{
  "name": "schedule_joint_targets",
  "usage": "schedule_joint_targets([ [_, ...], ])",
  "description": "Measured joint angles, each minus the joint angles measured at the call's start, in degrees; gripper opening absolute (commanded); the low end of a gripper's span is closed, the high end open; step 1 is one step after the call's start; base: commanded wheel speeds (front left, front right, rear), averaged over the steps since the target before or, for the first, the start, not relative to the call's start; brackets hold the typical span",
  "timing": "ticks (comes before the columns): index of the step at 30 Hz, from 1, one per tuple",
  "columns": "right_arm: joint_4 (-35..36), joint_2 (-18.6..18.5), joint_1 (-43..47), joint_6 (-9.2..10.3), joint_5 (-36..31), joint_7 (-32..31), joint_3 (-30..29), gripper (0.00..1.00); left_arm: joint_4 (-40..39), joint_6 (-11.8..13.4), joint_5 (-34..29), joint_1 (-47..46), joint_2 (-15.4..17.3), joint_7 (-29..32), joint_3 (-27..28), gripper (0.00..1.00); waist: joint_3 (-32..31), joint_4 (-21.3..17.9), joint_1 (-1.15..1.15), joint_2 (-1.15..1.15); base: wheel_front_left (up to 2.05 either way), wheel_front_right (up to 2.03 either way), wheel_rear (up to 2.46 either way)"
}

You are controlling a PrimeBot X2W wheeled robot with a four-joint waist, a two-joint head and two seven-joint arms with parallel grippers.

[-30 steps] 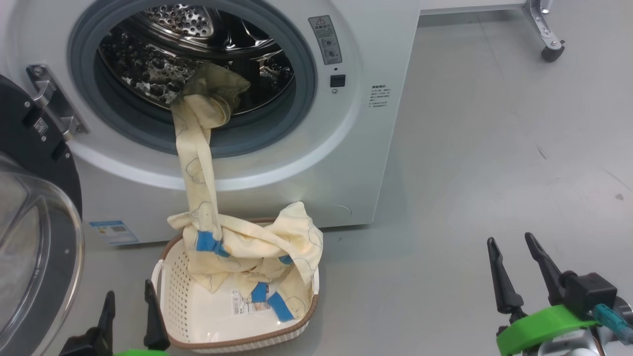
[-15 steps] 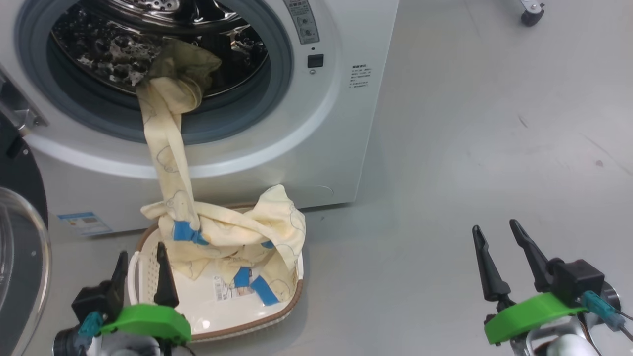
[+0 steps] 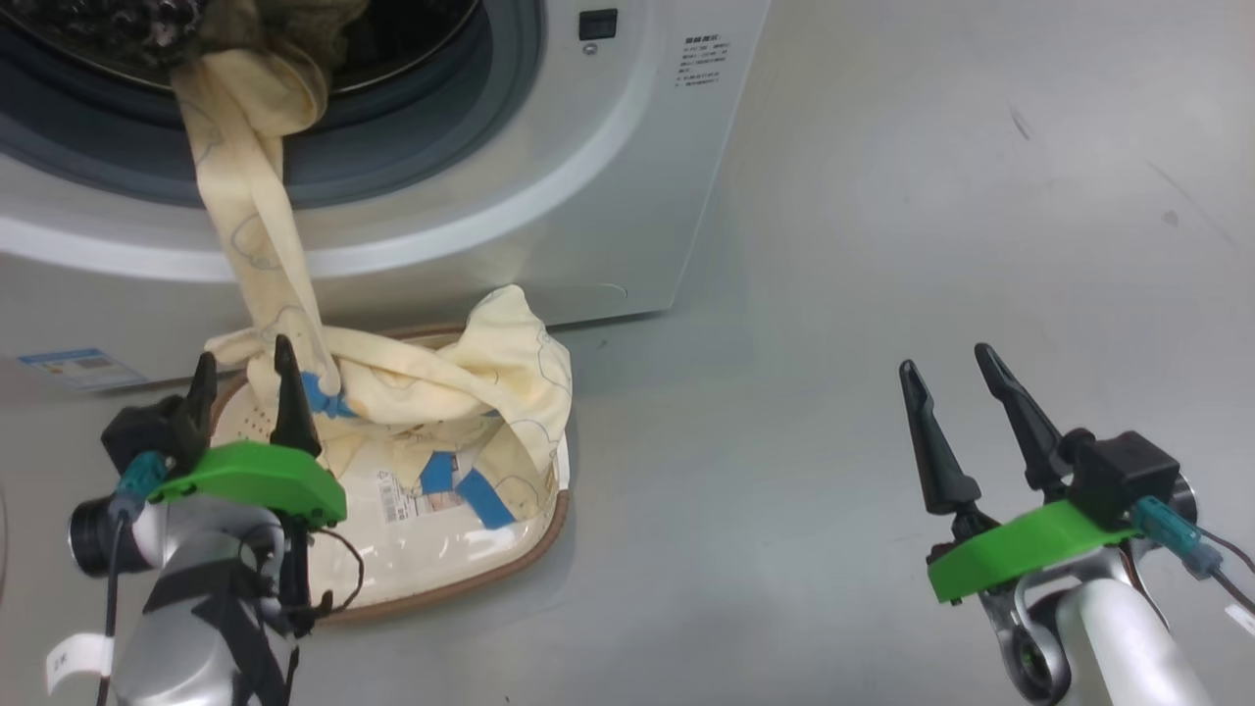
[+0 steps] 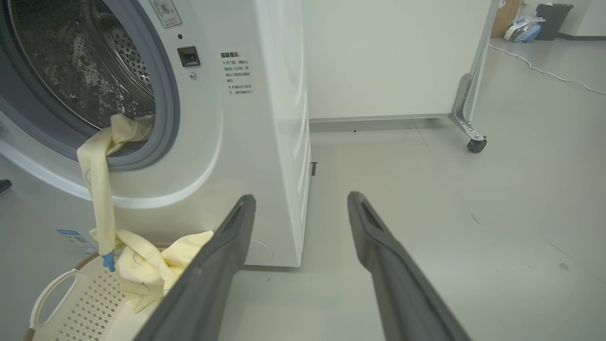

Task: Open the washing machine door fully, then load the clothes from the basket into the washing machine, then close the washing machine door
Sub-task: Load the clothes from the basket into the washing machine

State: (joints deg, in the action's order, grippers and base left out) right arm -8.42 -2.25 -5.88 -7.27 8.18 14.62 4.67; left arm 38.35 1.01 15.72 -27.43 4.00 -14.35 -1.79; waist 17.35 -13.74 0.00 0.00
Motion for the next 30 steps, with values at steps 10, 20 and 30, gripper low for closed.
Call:
schedule_joint_targets([
  [10,0.1,0.0,-4.7,0.00,0.9,0.0,1.7,1.00,6.8,0.0,-0.2,-8.8,0.4,0.0,0.3,1.00,6.2,-0.9,0.01,0.00,0.00,0.00,0.00],
  [20,0.1,0.0,-7.3,0.00,1.5,0.0,3.1,1.00,9.0,-0.7,-1.3,-13.3,0.4,0.0,1.2,1.00,10.7,-1.6,0.01,0.00,0.00,0.00,0.00],
  [30,0.4,0.0,-9.6,0.00,1.8,0.0,3.9,1.00,10.6,-1.0,-2.4,-16.4,0.4,0.0,1.8,1.00,14.7,-2.5,0.00,0.00,0.00,0.00,0.00],
])
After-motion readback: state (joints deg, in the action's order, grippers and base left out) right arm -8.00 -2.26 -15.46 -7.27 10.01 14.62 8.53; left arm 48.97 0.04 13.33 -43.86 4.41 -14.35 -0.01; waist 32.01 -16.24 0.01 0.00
